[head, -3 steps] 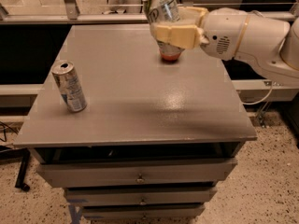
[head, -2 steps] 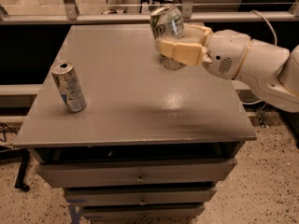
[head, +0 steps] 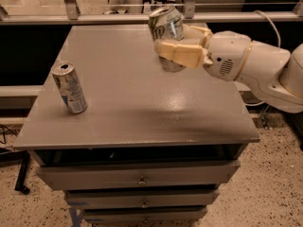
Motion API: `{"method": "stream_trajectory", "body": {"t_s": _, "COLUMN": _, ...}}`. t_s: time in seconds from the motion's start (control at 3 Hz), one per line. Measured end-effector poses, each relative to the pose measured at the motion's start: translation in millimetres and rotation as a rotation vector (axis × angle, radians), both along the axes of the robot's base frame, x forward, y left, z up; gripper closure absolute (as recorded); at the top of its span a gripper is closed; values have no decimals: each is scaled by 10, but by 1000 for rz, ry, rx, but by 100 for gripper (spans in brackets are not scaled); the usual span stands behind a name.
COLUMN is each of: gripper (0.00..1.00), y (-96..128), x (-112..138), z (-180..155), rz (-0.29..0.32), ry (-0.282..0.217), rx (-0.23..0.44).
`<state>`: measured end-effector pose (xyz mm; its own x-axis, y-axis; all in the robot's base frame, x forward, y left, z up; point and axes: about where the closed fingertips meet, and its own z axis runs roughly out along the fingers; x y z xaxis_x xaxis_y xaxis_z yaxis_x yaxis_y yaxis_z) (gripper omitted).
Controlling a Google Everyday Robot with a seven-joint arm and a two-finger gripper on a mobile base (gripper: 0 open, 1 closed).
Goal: Place 7up can upright
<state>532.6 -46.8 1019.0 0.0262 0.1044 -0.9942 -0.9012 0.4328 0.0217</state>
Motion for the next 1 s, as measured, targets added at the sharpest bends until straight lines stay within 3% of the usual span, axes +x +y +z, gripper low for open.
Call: {"method": "stream_trajectory", "body": {"t_s": 1.0, "gripper": 100, "y": -754, "x": 63, "z": -802, "rz": 51, "ry": 52, "rx": 122}}
